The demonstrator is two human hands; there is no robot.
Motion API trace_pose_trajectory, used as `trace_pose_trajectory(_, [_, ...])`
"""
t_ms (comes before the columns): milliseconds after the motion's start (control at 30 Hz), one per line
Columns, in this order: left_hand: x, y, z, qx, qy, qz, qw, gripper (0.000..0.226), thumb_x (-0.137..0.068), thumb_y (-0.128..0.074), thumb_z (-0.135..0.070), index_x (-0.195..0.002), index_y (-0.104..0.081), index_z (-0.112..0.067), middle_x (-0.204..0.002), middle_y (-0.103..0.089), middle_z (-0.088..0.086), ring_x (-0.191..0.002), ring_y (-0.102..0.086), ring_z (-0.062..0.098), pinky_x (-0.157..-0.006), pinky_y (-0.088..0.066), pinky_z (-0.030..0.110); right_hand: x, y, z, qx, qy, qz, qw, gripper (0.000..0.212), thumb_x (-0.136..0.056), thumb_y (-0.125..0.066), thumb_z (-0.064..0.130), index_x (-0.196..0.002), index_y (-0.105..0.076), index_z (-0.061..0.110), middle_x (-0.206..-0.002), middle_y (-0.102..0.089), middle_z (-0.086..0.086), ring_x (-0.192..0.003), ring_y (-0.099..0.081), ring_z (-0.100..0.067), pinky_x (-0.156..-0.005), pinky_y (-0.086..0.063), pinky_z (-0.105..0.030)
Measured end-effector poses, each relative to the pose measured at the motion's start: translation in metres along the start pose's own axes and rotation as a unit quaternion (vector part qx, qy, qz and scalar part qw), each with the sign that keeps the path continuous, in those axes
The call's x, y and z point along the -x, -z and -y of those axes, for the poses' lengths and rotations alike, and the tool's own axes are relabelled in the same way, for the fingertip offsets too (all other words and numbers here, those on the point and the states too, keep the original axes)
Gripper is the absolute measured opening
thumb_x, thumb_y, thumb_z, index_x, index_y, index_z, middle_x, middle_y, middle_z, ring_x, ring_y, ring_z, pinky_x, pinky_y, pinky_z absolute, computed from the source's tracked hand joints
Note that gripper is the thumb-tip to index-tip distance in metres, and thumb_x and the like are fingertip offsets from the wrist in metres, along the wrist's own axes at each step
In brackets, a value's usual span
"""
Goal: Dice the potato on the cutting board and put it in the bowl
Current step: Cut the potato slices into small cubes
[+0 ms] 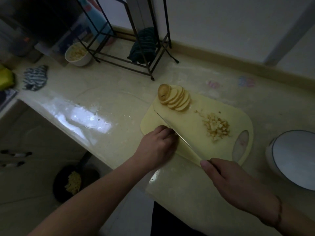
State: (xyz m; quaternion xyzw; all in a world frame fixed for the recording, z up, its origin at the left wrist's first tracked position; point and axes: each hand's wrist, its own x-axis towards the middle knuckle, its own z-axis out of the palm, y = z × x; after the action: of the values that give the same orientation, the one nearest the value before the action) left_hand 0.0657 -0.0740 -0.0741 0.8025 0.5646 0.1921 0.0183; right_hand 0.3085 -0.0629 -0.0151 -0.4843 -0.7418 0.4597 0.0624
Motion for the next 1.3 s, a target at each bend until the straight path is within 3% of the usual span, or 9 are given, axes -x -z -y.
trace_pose_trajectory(167, [0.0, -0.001, 0.001, -0.003, -0.004, -0.007, 1.0, 0.016, -0.092, -0.065, -0.017, -0.096, -0.076, -0.006, -0.1, -0.07, 0.012, -0.09, -0.064, 0.033, -0.069, -0.053, 0.036, 0.012, 0.002, -0.007, 0.011, -0.003, -0.01, 1.0, 0.061, -0.084, -0.024, 0.068, -0.06, -0.045, 0.017, -0.065, -0.058, 0.013, -0.061, -0.054, -0.009, -0.059, -0.038, -0.02])
trace_pose_trajectory(300, [0.0, -0.002, 0.001, -0.005, -0.004, -0.001, 1.0, 0.016, -0.093, -0.065, -0.018, -0.097, -0.076, -0.007, -0.099, -0.07, 0.011, -0.09, -0.065, 0.033, -0.067, -0.054, 0.038, 0.018, 0.003, -0.013, 0.03, 0.009, -0.016, 0.999, 0.065, -0.08, -0.02, 0.076, -0.058, -0.043, 0.02, -0.065, -0.058, 0.011, -0.058, -0.055, -0.007, -0.059, -0.038, -0.021])
trace_pose_trajectory(567, [-0.002, 0.001, 0.007, 0.012, -0.006, 0.022, 1.0, 0.02, -0.092, -0.063, -0.019, -0.1, -0.074, -0.006, -0.102, -0.068, 0.013, -0.09, -0.062, 0.033, -0.066, -0.055, 0.036, 0.011, 0.007, -0.007, 0.01, -0.001, -0.011, 1.0, 0.06, -0.085, -0.026, 0.067, -0.059, -0.046, 0.017, -0.066, -0.059, 0.005, -0.059, -0.055, -0.01, -0.056, -0.037, -0.02])
trace_pose_trajectory(700, [-0.004, 0.005, 0.006, 0.016, -0.011, 0.027, 0.999, 0.024, -0.094, -0.057, -0.023, -0.099, -0.074, -0.006, -0.1, -0.067, 0.013, -0.09, -0.062, 0.032, -0.066, -0.054, 0.035, 0.012, 0.006, -0.01, 0.012, -0.001, -0.012, 1.0, 0.068, -0.079, -0.02, 0.078, -0.058, -0.045, 0.019, -0.065, -0.059, 0.002, -0.057, -0.055, -0.01, -0.057, -0.037, -0.023])
trace_pose_trajectory(833, [-0.006, 0.005, 0.005, 0.016, -0.012, 0.017, 1.0, 0.02, -0.09, -0.06, -0.02, -0.094, -0.074, -0.006, -0.096, -0.066, 0.012, -0.089, -0.061, 0.031, -0.067, -0.051, 0.035, 0.017, 0.006, -0.014, 0.022, -0.02, -0.008, 1.0, 0.074, -0.073, -0.012, 0.086, -0.058, -0.045, 0.021, -0.067, -0.061, 0.009, -0.06, -0.056, -0.008, -0.056, -0.037, -0.023])
trace_pose_trajectory(967, [-0.006, 0.005, 0.006, 0.016, -0.006, 0.015, 1.0, 0.024, -0.091, -0.057, -0.022, -0.095, -0.076, -0.007, -0.097, -0.068, 0.01, -0.089, -0.062, 0.03, -0.068, -0.05, 0.034, 0.016, 0.005, -0.014, 0.031, -0.018, -0.01, 0.999, 0.068, -0.079, -0.013, 0.079, -0.057, -0.044, 0.023, -0.07, -0.06, 0.018, -0.062, -0.055, -0.006, -0.055, -0.036, -0.02])
trace_pose_trajectory(1100, [-0.006, 0.004, 0.006, 0.018, -0.008, 0.02, 1.0, 0.027, -0.092, -0.056, -0.024, -0.101, -0.076, -0.009, -0.094, -0.067, 0.008, -0.088, -0.061, 0.029, -0.069, -0.047, 0.033, -0.007, 0.002, -0.002, 0.012, -0.018, 0.01, 1.0, 0.061, -0.083, -0.021, 0.067, -0.06, -0.047, 0.017, -0.061, -0.056, -0.002, -0.062, -0.053, -0.012, -0.062, -0.039, -0.028])
trace_pose_trajectory(1300, [-0.007, 0.009, 0.007, 0.015, 0.003, 0.051, 0.999, 0.029, -0.093, -0.054, -0.028, -0.102, -0.076, -0.011, -0.092, -0.066, 0.008, -0.086, -0.063, 0.029, -0.056, -0.053, 0.035, -0.012, 0.01, -0.003, -0.014, -0.035, 0.017, 0.999, 0.063, -0.084, -0.024, 0.064, -0.063, -0.051, 0.012, -0.058, -0.055, -0.008, -0.056, -0.052, -0.012, -0.06, -0.039, -0.028])
